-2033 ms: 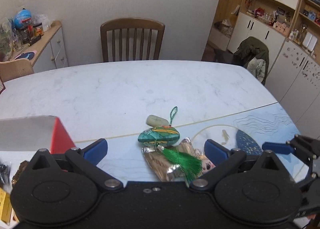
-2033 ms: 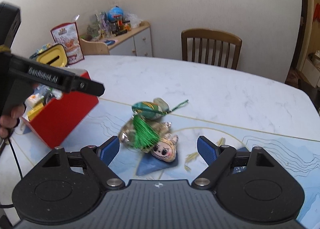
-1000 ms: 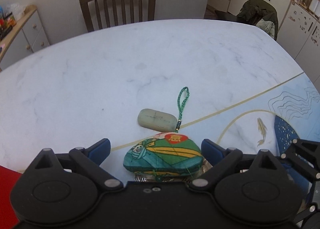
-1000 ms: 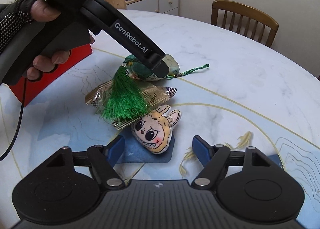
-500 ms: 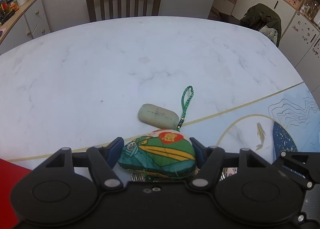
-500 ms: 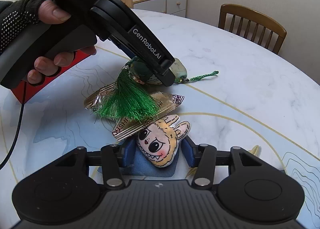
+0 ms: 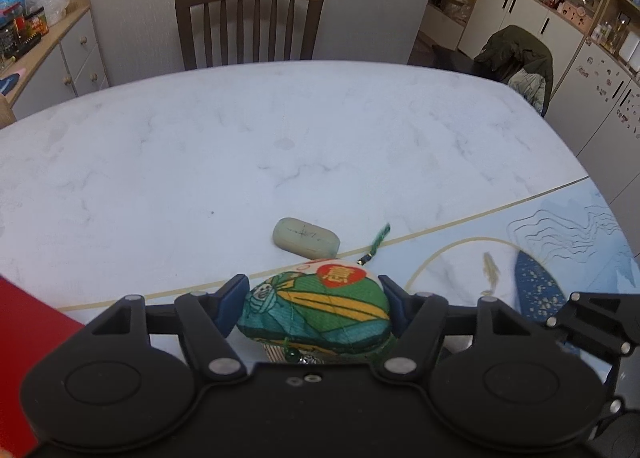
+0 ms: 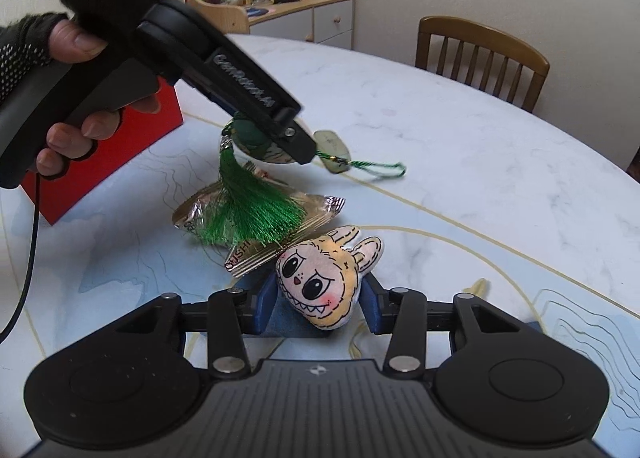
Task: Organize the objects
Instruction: 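Carry the green pouch and plush doll over the open cardboard box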
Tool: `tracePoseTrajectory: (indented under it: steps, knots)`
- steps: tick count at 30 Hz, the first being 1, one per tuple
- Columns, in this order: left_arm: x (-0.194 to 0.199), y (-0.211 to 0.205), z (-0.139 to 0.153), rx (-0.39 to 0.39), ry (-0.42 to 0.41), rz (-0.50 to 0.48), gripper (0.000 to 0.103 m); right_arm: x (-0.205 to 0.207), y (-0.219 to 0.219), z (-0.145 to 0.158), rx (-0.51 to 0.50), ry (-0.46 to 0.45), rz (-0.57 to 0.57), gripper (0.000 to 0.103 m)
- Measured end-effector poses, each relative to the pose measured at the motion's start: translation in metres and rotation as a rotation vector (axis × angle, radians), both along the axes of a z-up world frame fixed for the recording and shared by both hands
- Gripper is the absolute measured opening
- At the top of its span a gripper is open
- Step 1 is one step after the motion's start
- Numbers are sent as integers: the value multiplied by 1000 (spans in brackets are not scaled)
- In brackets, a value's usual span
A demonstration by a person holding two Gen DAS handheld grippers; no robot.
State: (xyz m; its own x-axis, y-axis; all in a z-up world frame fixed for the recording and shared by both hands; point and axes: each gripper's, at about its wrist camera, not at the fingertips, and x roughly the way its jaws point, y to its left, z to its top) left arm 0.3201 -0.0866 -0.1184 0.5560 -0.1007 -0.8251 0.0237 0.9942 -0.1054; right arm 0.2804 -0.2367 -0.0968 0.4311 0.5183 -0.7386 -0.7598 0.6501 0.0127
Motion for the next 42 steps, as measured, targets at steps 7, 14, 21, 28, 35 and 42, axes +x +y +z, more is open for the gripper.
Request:
tracePoseTrajectory:
  steps: [7, 14, 21, 28, 35, 42]
  knots:
    - [-29, -3, 24, -6, -47, 2, 67, -12, -20, 30, 59, -19, -27, 43]
    - [-57, -4, 51, -3, -80, 25, 67, -29, -28, 63, 101, -58, -33, 43]
    - [-91, 0, 77, 9, -117, 46, 68, -46, -22, 94, 118, -86, -22, 43]
    - [-129, 12, 100, 18, -159, 62, 68, -68, -7, 121, 138, -101, 10, 43]
    - [-160, 35, 118, 22, -195, 80, 68, -92, 16, 139, 154, -128, 56, 43]
    - [-186, 66, 132, 30, -229, 83, 68, -109, 49, 153, 163, -134, 78, 43]
